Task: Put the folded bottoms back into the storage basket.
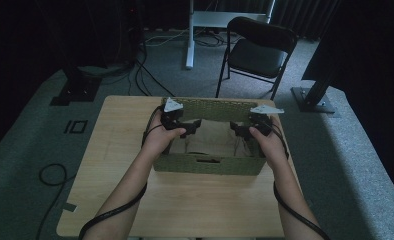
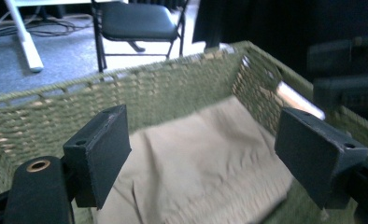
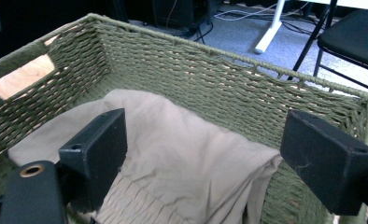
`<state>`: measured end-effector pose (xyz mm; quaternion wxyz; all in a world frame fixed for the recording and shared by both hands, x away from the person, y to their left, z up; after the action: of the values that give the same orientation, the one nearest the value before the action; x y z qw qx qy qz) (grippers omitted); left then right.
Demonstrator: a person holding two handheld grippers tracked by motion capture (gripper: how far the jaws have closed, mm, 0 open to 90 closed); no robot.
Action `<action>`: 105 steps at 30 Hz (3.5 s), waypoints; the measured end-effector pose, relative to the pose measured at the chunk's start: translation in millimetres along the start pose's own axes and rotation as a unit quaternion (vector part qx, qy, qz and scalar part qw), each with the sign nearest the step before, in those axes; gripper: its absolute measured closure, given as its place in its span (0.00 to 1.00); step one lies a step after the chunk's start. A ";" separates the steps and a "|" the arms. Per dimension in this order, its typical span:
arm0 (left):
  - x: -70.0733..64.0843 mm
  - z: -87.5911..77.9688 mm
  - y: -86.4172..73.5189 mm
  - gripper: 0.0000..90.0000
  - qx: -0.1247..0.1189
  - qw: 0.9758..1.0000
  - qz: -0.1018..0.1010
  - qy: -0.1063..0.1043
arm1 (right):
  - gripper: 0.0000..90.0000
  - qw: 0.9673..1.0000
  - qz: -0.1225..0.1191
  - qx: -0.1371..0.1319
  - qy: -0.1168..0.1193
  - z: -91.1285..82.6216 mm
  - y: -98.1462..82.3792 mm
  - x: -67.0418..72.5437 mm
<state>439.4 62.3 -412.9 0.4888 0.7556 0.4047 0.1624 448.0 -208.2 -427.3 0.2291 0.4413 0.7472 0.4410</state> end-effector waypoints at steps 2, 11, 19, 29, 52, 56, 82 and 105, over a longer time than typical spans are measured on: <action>-3.5 -1.4 -4.5 0.21 0.003 1.000 0.000 -0.007 | 0.16 1.000 -0.004 -0.002 -0.002 -4.1 -0.7 0.3; -13.2 -15.2 -14.8 0.21 0.003 1.000 0.002 -0.015 | 0.16 1.000 -0.020 0.005 0.009 -19.7 -11.5 8.1; -19.2 -28.2 -24.2 0.20 -0.010 1.000 -0.007 -0.017 | 0.16 0.999 -0.027 -0.015 0.018 -33.2 -15.6 18.4; -30.3 -44.8 -44.1 0.20 -0.007 1.000 -0.004 -0.028 | 0.16 0.999 -0.043 -0.016 0.021 -45.3 -25.1 27.5; -58.1 -74.8 -80.9 0.18 -0.010 0.999 0.025 -0.032 | 0.15 0.998 -0.057 -0.026 -0.004 -81.5 -69.5 33.5; -60.4 -80.7 -93.6 0.18 -0.008 0.999 0.028 -0.032 | 0.15 0.998 -0.055 -0.025 -0.005 -85.6 -82.8 34.1; -31.5 -92.5 -161.3 0.18 0.019 0.999 -0.024 -0.017 | 0.15 1.000 -0.016 0.021 -0.014 -92.8 -153.7 18.8; 12.8 -111.8 -216.0 0.18 0.039 0.994 -0.081 0.056 | 0.15 0.996 0.024 0.078 -0.037 -93.3 -218.3 -2.0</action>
<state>277.8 182.1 -550.2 0.4468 0.7284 0.4979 0.1482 280.9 -300.9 -568.2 0.2108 0.4912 0.7597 0.3703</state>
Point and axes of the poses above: each handheld gripper's, and its own axes: z roughly forward along the jaws, y roughly out of its top, x roughly to its left, the point moved 3 cm from there along z, roughly forward along the jaws, and after that the axes turned 1 degree about -z, right-handed, at the moved point
